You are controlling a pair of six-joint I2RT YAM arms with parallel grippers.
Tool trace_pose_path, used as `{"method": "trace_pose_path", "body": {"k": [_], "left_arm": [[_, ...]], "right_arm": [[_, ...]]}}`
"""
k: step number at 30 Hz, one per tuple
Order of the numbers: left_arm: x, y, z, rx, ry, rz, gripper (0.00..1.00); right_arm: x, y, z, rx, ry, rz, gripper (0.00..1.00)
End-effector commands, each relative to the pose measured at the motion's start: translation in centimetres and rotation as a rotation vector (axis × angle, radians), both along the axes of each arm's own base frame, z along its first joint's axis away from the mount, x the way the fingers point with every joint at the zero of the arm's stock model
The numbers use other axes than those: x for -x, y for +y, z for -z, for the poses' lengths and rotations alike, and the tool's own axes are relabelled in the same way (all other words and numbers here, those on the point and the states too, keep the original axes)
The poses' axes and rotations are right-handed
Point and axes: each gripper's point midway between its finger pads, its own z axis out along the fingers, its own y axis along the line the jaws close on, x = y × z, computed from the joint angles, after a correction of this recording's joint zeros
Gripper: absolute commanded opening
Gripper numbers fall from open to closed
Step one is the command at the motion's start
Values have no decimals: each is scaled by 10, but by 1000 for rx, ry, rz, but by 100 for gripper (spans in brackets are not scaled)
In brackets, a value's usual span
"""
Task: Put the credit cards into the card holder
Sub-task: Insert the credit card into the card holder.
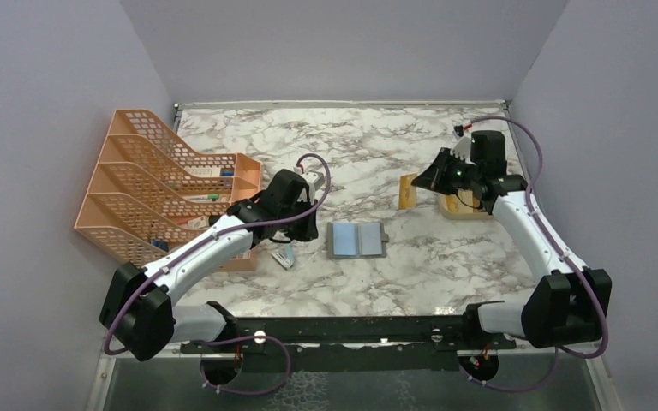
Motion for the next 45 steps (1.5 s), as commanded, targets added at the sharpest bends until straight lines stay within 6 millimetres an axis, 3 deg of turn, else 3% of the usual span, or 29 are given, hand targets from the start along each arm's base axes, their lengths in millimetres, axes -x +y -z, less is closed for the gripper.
{"method": "trace_pose_path", "body": {"k": [1,9,17,27,36,45], "left_arm": [[-10,-14,-14,132,-4,-87,2],[-17,-30,3,247,83,-133,0],[-15,-48,32,294,177,-86,0],[-7,-44,76,243,264,-109,0],[-6,-30,97,162,280,-168,4],[-3,-24,105,127,284,-175,5]], "right_arm": [[22,39,-12,-200,2,-127,1],[59,94,15,-284,45,-211,1],[70,121,52,-280,94,-255,1],[57,127,108,-176,183,-286,1],[56,126,150,-122,265,-315,1],[49,122,159,-123,285,-291,1]]}}
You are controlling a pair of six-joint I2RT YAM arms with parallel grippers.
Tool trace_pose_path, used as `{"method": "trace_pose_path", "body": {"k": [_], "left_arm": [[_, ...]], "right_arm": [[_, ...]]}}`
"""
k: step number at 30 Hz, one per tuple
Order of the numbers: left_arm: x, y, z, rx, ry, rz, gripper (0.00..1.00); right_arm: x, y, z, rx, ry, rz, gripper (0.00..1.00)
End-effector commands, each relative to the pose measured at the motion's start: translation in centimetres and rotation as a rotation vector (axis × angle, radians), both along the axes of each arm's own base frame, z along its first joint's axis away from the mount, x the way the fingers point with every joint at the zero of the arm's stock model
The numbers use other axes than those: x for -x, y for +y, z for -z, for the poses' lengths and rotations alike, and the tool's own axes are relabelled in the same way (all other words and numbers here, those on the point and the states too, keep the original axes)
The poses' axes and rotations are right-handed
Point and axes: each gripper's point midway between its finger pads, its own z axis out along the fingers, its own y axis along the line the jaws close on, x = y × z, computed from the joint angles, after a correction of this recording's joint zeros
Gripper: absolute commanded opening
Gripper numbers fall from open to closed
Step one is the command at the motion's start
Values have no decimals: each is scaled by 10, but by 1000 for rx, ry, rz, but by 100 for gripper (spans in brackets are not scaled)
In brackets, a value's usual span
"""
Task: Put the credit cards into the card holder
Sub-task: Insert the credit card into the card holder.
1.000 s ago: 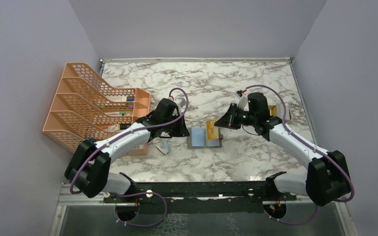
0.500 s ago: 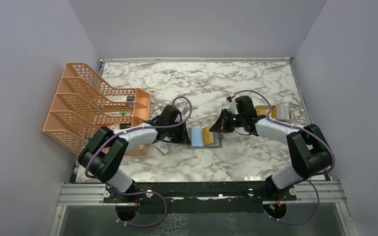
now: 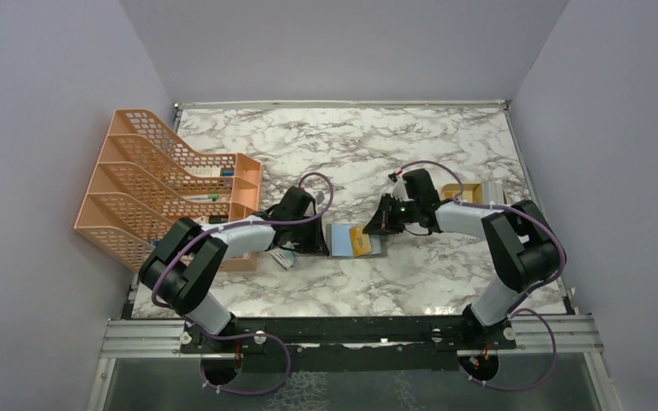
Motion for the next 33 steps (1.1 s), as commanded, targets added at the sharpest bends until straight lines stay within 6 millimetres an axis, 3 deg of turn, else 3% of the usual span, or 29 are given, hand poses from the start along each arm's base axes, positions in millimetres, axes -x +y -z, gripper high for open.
{"method": "trace_pose_path", "body": {"k": [1,9,15,26,33], "left_arm": [[-3,6,8,-36,-7,-18,5],[-6,6,9,-46,-7,-29,9],[-6,5,11,-48,2,-24,6],[-7,4,8,-45,-7,-12,4],[-9,3,5,-44,-10,-15,4]], "right_arm": [[-16,-3,-2,7,-46,5,1],[-18,-10,-8,7,-61,17,1],[-15,-12,1,23,-44,15,1],[-4,9,-5,-139,-9,-61,1],[-4,6,2,-116,4,-40,1]]}}
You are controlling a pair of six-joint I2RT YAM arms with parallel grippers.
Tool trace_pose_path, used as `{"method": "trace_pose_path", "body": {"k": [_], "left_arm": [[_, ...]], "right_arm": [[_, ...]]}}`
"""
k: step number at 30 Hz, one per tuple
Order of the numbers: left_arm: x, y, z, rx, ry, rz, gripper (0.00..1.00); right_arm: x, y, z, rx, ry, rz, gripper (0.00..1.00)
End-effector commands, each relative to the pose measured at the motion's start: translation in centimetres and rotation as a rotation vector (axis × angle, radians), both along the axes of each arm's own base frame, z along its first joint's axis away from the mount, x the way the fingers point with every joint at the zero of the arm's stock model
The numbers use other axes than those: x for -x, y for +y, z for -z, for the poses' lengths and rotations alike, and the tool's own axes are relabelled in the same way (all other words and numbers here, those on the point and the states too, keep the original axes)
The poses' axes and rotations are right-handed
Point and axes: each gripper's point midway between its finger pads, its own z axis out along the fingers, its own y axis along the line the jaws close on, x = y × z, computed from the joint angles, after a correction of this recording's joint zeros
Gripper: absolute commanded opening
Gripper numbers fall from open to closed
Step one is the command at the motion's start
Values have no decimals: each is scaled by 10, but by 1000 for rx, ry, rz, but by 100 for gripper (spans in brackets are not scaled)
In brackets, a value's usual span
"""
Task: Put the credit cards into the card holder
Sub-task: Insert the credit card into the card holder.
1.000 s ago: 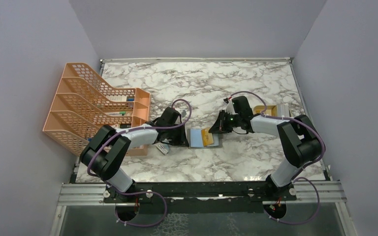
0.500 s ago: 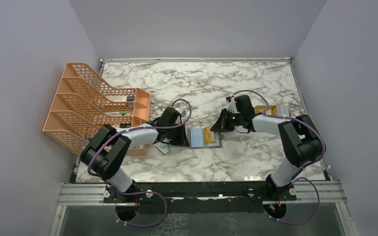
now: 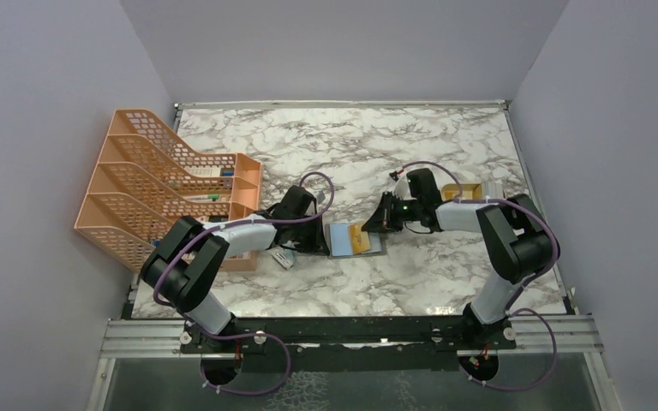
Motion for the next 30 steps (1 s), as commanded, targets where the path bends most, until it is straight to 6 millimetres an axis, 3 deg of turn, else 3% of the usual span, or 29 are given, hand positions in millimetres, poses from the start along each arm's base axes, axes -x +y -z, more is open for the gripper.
{"method": "trace_pose_path", "body": {"k": [1,11,30], "left_arm": [[-6,2,2,-28,-14,-5,3],[2,-1,6,-15,11,-6,4],[-3,-18,-4,79,20,-12,7]], "right_arm": [[3,0,4,-3,-2,1,1],[3,6,0,-103,-34,47,1],[7,7,13,-97,-21,106,1]]}}
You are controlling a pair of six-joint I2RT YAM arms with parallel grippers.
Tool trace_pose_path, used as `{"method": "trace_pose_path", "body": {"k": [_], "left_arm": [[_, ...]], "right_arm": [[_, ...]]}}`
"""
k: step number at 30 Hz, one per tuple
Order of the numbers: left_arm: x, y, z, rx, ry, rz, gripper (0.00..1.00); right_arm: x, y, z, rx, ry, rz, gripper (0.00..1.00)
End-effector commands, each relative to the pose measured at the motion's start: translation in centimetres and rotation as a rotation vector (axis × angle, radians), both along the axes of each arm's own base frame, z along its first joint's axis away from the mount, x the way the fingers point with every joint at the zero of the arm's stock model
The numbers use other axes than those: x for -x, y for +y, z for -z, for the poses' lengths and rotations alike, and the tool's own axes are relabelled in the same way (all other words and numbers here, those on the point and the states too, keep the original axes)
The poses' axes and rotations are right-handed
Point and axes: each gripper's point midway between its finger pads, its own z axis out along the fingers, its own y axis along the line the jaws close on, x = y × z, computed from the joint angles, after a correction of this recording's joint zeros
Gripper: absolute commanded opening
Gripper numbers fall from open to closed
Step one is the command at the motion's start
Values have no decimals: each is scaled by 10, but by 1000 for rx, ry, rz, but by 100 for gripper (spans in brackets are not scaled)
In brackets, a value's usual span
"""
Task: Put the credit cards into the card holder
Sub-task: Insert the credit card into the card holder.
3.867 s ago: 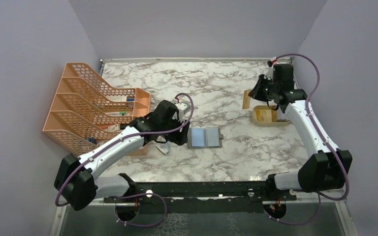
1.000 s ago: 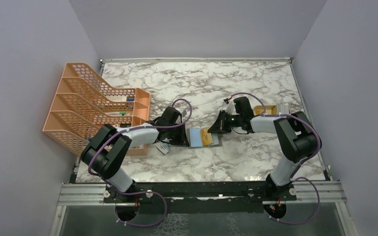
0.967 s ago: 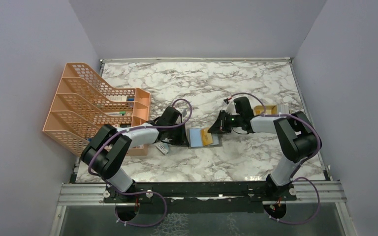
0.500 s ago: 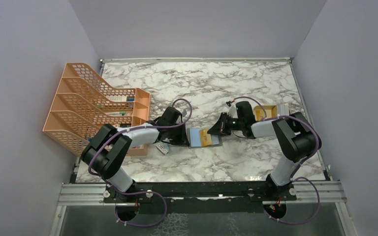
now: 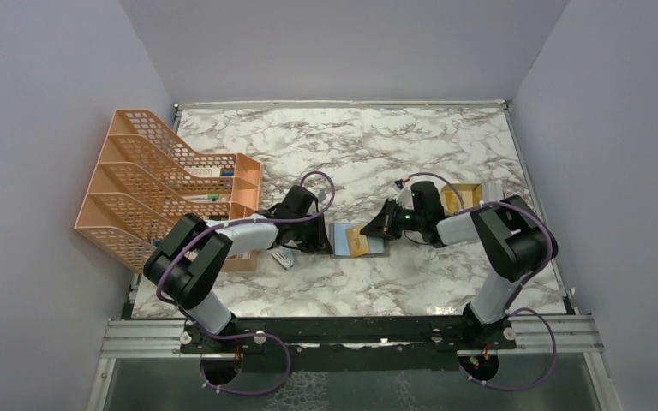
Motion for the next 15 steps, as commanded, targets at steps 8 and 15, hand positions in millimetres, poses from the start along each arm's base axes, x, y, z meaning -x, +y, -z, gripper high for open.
{"method": "trace_pose_path", "body": {"k": [8,15], "left_arm": [[2,-6,3,32,6,10,7],[9,-6,6,48,30,-2,7]], "right_arm": [[-10,1,-5,-8,-41,80,1],[-7,-2,-1,-26,-33,114,1]]}}
